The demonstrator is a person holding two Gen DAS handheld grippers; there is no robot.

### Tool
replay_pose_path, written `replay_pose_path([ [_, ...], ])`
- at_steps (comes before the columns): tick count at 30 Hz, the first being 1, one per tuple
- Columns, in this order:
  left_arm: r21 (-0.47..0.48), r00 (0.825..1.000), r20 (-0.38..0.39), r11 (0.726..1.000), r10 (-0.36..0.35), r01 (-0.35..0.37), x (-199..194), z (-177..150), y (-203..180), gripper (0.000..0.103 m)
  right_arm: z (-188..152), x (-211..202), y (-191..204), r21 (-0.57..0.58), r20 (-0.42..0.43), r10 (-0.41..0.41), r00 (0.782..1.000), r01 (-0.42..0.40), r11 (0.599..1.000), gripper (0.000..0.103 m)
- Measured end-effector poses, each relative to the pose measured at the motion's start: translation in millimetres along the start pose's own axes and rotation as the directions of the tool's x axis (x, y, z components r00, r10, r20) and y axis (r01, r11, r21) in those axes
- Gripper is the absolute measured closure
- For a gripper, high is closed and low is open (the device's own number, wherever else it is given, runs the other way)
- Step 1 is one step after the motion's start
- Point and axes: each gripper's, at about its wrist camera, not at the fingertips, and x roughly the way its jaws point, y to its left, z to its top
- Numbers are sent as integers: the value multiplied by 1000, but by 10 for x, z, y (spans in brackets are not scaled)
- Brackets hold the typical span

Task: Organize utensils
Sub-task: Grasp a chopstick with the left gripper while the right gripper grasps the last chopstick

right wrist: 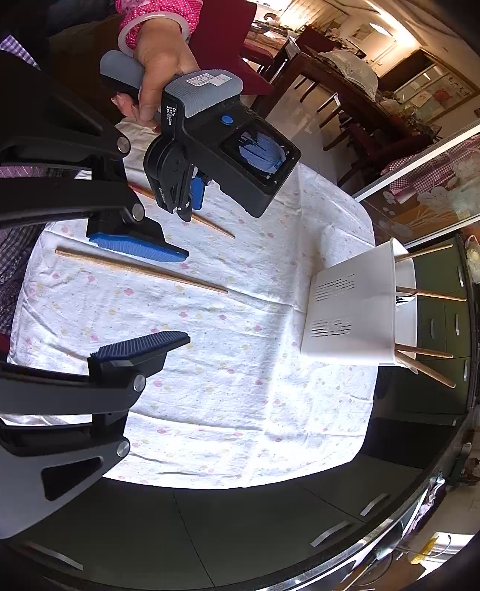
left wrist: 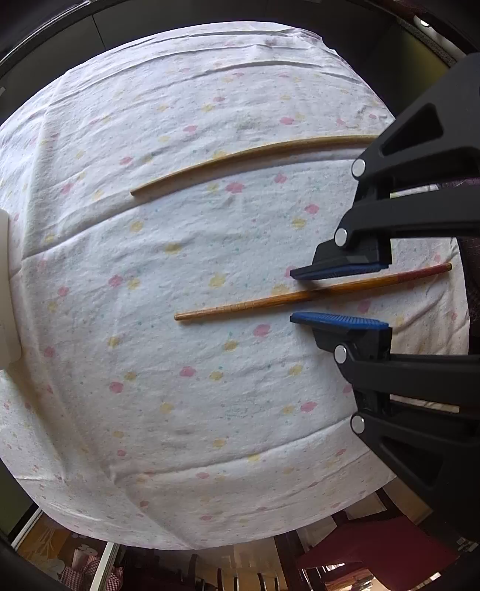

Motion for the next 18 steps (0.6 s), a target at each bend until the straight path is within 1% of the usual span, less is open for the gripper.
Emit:
replay_pose_path([
  [4, 10, 1000, -3, 1000, 2, -2, 30, 28, -35, 86, 18, 34, -20, 9, -15, 8, 1000, -8, 1000, 63],
  [7, 11, 1000, -5, 1000, -4, 4, 39, 43, -58, 91, 63, 94, 8, 6, -40, 17, 999, -17, 1000, 62],
  [9, 14, 1000, -4, 1000, -8, 8, 3, 121, -160, 96, 97, 196, 32, 7, -80, 34, 996, -33, 999, 58],
  [11, 13, 1000, 2, 1000, -8, 8, 2, 118, -172, 96, 102, 350, 51, 14, -129, 47, 991, -45, 999, 58],
  [13, 13, 1000, 8, 1000, -13, 13, -16, 98, -154, 97, 105, 534, 76, 9, -176, 37, 984, -36, 999, 58],
  [14, 9, 1000, 15, 1000, -14, 14, -41, 88, -129, 96, 109, 627, 83, 12, -201, 33, 979, -31, 999, 59],
  [18, -5, 998, 65, 1000, -16, 16, -254, 25, 48, 97, 126, 1007, 140, 16, -297, 24, 955, -20, 1000, 69],
])
